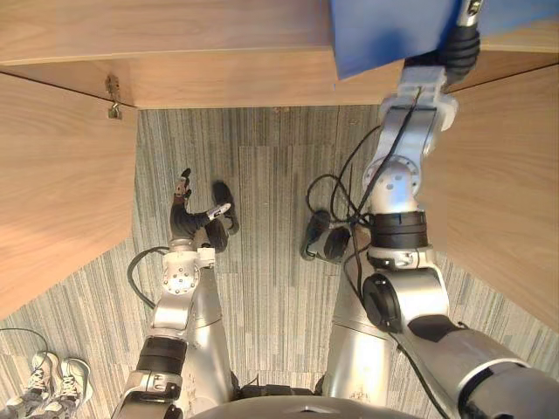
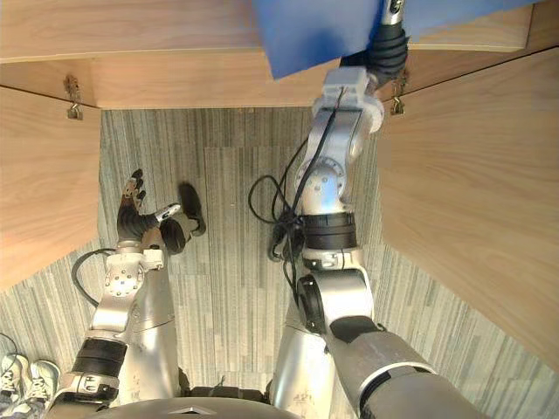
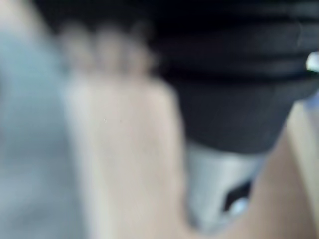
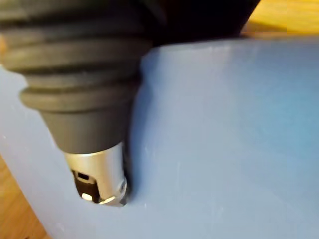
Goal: Walk over to the cabinet, pick up the folder, carry it to the office cabinet, place the folder inside the office cabinet, then close the office cabinet door
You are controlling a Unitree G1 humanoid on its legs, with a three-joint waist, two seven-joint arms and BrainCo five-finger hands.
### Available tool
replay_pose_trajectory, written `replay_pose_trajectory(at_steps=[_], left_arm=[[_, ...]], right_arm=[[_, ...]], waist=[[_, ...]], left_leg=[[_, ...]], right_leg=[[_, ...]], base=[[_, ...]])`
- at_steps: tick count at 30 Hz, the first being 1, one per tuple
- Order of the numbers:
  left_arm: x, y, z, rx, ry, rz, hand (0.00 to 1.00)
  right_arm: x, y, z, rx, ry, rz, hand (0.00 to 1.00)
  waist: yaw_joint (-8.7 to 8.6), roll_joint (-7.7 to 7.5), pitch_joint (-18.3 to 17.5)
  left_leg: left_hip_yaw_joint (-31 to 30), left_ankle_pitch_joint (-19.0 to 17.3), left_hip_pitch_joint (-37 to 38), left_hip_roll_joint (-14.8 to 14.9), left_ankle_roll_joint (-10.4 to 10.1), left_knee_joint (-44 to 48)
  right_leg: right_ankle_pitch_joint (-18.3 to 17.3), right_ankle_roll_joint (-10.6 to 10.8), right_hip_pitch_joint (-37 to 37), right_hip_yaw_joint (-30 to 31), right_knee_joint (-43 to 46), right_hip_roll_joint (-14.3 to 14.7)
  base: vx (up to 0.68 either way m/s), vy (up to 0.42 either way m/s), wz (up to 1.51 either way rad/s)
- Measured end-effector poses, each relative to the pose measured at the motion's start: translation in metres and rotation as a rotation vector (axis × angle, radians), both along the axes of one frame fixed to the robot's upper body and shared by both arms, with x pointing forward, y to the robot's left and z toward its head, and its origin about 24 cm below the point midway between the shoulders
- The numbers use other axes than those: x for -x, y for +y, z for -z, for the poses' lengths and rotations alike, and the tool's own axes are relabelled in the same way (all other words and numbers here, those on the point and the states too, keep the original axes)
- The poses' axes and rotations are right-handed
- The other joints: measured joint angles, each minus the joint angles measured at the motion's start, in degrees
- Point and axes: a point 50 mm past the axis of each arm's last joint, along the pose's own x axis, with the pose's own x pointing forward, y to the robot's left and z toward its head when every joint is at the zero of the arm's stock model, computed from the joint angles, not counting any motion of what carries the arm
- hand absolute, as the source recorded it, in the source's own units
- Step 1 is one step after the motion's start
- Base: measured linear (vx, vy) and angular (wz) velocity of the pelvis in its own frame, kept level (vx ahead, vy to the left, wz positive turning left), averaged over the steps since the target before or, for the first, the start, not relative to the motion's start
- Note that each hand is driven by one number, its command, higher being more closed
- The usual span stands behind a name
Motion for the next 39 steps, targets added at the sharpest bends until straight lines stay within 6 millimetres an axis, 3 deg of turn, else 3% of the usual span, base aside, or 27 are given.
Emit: replay_pose_trajectory(at_steps=[10,22,23,32,39], left_arm=[[0.0,-0.007,0.001,0.049,0.005,0.004,0.0],[0.0,-0.01,0.0,0.058,-0.001,0.0,0.0],[0.0,-0.01,0.0,0.067,-0.001,0.0,0.0],[-0.002,-0.009,0.002,0.095,0.008,-0.017,0.0],[-0.013,-0.008,-0.004,0.118,0.009,-0.026,0.0]], right_arm=[[-0.004,-0.015,-0.045,-0.116,-0.018,-0.007,1.0],[-0.006,-0.038,-0.077,-0.099,0.026,0.057,1.0],[-0.007,-0.038,-0.081,-0.084,0.031,0.061,0.0],[-0.008,-0.037,-0.095,-0.013,0.052,0.088,0.0],[-0.007,-0.016,-0.105,0.075,0.034,0.065,0.0]], waist=[[0.22,-0.01,-0.14],[0.38,-0.02,-0.15],[0.39,-0.03,-0.15],[0.05,-0.04,-0.22],[-0.25,-0.02,-0.25]], left_leg=[[-0.72,2.57,-1.73,-0.83,-0.06,-2.39],[-1.64,6.07,-2.32,-1.54,-0.47,-6.65],[-1.71,6.29,-2.32,-1.52,-0.53,-6.96],[-1.58,7.98,-2.1,-1.51,-0.48,-9.54],[-0.43,9.75,-1.51,-0.95,-0.17,-12.68]], right_leg=[[0.17,-0.39,-1.27,-1.85,-0.48,-0.7],[1.24,-2.25,-1.71,-4.05,-2.32,-0.94],[1.37,-2.45,-1.71,-4.26,-2.54,-0.92],[2.61,-2.73,-1.68,-4.95,-4.54,-0.65],[4.98,-2.86,-1.75,-5.22,-7.34,-0.13]], base=[[-0.01,-0.024,0.09],[-0.01,-0.004,0.06],[0.0,0.0,0.0],[0.0,0.002,0.0],[-0.04,0.019,-0.04]])
